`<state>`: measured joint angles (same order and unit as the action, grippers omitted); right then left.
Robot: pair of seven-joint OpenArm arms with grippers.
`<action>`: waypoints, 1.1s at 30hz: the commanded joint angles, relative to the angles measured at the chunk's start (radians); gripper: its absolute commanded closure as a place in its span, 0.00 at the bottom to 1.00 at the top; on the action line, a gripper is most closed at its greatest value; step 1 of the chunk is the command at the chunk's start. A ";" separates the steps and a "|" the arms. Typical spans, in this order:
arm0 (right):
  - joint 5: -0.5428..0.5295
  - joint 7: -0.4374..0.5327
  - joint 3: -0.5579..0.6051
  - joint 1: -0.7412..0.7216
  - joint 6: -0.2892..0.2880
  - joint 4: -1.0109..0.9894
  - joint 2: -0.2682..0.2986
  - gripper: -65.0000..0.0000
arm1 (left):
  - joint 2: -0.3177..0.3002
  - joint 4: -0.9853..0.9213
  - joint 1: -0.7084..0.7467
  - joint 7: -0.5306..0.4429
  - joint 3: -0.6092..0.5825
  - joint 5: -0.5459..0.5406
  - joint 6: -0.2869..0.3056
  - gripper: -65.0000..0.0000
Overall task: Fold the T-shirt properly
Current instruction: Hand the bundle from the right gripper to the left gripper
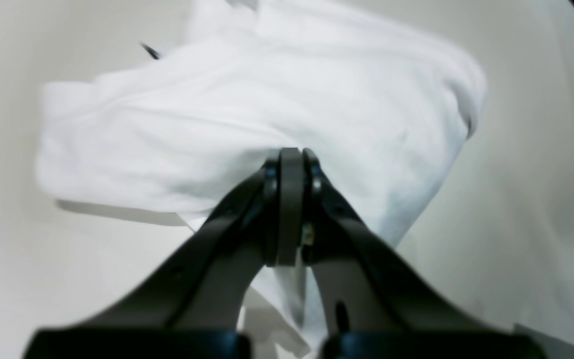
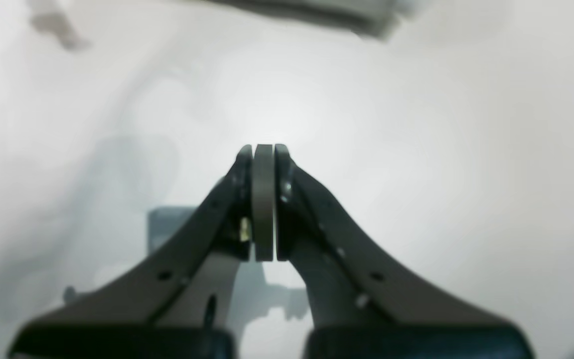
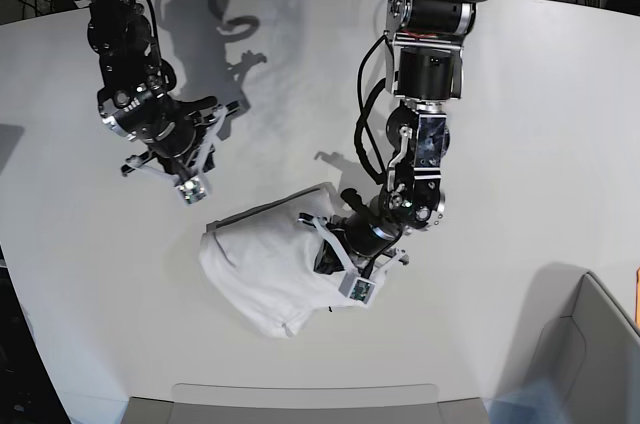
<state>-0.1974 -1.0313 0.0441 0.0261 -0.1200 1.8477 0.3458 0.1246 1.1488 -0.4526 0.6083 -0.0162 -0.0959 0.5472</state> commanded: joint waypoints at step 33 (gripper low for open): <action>0.014 0.518 0.230 -0.553 0.016 -0.932 -0.225 1.00 | 0.017 0.139 0.054 0.019 0.049 -0.017 0.000 1.00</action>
<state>-0.1780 -0.5354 0.2790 -0.4923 -0.1020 0.8974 0.1211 0.1326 1.2713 -0.3721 0.6476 0.0380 -0.0975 0.5354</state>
